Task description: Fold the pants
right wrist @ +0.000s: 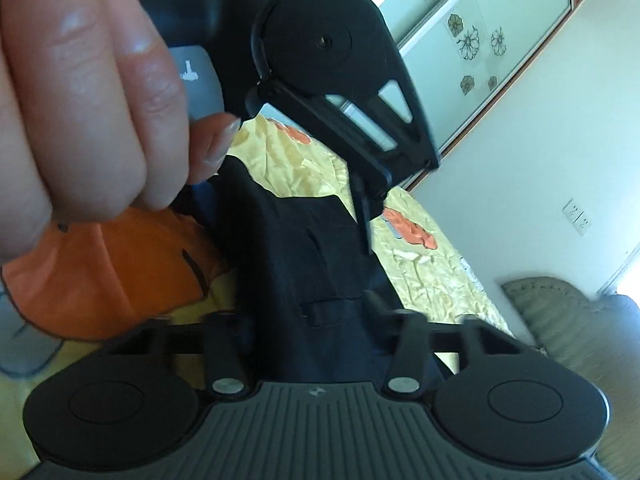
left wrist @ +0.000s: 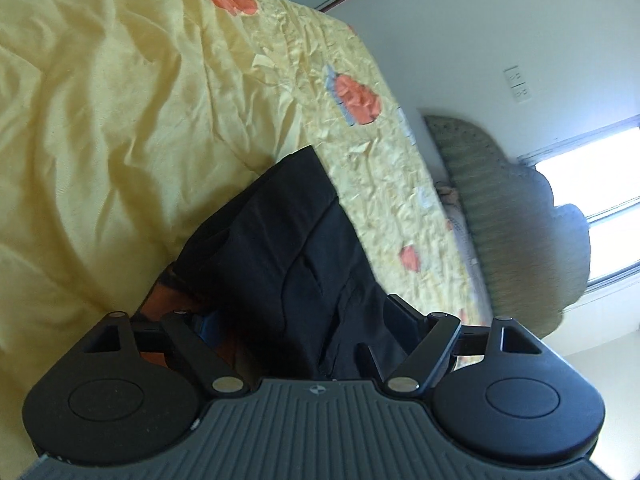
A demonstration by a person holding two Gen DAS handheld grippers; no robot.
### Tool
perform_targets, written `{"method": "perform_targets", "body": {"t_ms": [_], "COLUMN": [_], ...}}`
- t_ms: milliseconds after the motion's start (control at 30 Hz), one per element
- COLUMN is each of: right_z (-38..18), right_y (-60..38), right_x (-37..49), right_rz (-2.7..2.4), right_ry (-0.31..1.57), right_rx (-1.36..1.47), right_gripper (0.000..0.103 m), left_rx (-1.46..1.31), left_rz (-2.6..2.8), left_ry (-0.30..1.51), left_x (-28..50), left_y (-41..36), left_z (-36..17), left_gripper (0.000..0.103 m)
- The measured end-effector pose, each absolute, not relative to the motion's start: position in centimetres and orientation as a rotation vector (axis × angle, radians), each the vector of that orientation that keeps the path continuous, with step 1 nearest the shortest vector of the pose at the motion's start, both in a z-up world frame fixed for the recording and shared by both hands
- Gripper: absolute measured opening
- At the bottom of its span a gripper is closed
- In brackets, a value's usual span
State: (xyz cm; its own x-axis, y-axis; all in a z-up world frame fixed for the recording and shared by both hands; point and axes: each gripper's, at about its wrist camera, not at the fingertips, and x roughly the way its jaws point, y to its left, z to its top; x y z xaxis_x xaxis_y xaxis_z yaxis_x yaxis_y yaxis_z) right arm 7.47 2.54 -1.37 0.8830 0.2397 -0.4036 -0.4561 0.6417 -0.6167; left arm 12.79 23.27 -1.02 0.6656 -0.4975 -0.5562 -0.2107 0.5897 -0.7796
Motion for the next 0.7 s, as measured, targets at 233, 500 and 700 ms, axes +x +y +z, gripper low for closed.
{"method": "perform_targets", "body": {"t_ms": [233,500,700], "right_z": [1.2,4.3,3.9], "right_y": [-0.3,-4.9,-7.4], "right_x": [9.4,8.8,14.0], "right_rz": [0.395,0.704,0.58], "right_ry": [0.327,0.457,0.572], "right_rx": [-0.528,-0.279,-0.093], "right_gripper": [0.037,0.049,0.053], "left_rx": [-0.852,-0.776,-0.726], "left_rz": [-0.191,-0.155,-0.127], "left_ry": [0.827,0.821,0.814], "left_x": [14.2,15.5,15.5], "left_y": [21.7,22.2,22.2], "left_z": [-0.8,-1.1,-1.2], "left_gripper": [0.08,0.052,0.029]}}
